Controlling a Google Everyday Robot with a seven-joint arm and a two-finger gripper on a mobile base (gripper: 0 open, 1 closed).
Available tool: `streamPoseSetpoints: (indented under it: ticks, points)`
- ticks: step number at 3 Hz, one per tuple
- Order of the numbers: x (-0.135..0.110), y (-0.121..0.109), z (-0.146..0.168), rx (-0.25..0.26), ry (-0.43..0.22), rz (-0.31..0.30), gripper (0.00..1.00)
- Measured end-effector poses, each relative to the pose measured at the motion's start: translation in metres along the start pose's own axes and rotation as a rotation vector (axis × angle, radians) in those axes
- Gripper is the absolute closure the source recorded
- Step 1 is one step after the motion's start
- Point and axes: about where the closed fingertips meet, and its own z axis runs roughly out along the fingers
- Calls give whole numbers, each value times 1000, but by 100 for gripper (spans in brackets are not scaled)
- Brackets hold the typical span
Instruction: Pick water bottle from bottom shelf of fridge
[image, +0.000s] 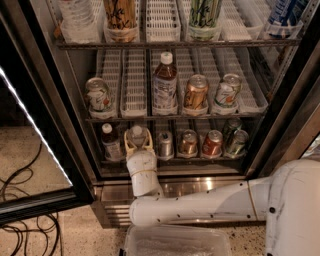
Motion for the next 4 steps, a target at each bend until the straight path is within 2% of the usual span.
streamPoseSetpoints:
  ticks: [1,2,3,4]
  points:
    - [-26,-8,-2,-3,-36,56,100]
    - [-42,-26,-14,-50,-11,90,100]
    - [-57,-45,-32,-153,44,121,100]
    - [-77,-64,-48,-257,88,125,100]
